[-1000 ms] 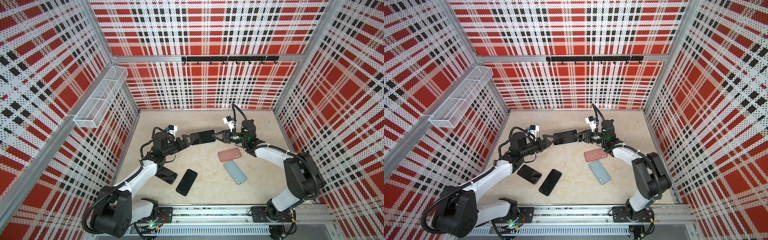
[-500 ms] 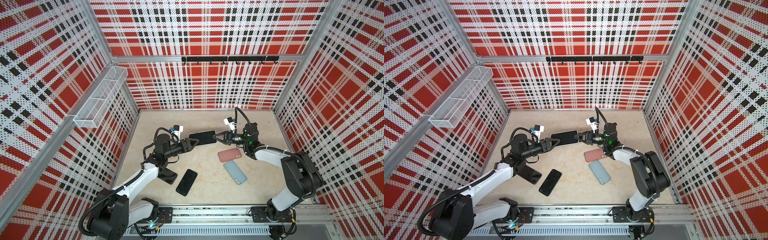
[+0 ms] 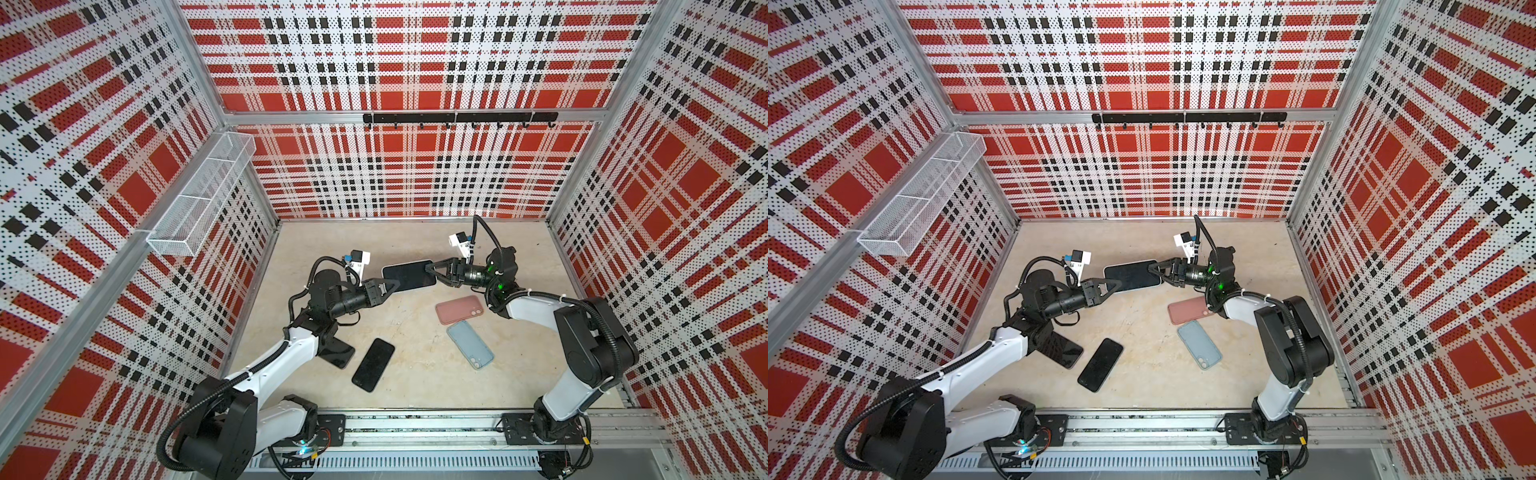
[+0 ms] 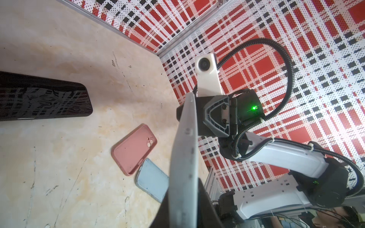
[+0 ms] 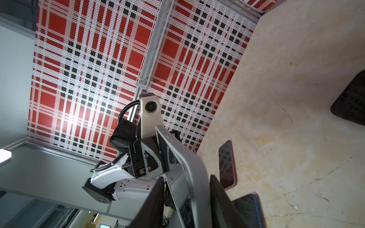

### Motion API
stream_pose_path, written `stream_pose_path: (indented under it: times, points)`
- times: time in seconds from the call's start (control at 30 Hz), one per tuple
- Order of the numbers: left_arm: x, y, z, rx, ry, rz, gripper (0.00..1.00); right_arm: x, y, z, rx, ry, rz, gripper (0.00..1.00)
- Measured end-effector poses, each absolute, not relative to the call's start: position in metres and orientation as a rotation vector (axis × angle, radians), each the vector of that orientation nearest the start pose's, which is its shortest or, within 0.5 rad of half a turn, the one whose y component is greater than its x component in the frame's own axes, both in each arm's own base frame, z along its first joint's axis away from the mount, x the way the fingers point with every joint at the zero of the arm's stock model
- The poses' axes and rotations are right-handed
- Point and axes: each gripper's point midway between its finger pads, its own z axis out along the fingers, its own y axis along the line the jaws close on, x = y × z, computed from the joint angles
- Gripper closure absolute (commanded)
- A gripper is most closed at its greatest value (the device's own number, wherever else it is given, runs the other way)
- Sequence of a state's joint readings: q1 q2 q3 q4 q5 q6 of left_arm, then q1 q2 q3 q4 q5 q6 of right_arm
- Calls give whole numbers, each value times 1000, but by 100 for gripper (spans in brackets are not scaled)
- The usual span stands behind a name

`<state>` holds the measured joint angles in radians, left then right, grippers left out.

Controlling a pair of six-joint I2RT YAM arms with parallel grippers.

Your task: Put the phone into the phone case

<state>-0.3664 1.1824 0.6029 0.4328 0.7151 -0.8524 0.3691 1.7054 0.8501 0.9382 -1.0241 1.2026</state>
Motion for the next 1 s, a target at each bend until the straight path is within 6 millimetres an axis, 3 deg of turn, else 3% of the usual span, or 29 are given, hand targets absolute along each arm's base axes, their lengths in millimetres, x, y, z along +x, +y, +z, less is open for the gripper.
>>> stream_pose_path:
  times: [0.23,0.47,0.6,0.77,0.9,1.0]
  points:
    - [296,-234,249,135,1902,-1479,84,348,289,252,-236,1856,1904,70]
    - [295,-234,252,108,1898,-1513,85,352,286,260,-238,1806,1885,91]
    - [295,-235,255,104,1887,-1526,85,352,285,265,-258,1771,1884,93]
    - [295,-235,255,92,1891,-1533,89,353,285,264,-254,1769,1884,85]
    - [296,-236,256,86,1882,-1528,99,360,284,259,-211,1783,1859,66]
    - [298,-235,251,33,1891,-1523,100,365,283,259,-178,1781,1841,55]
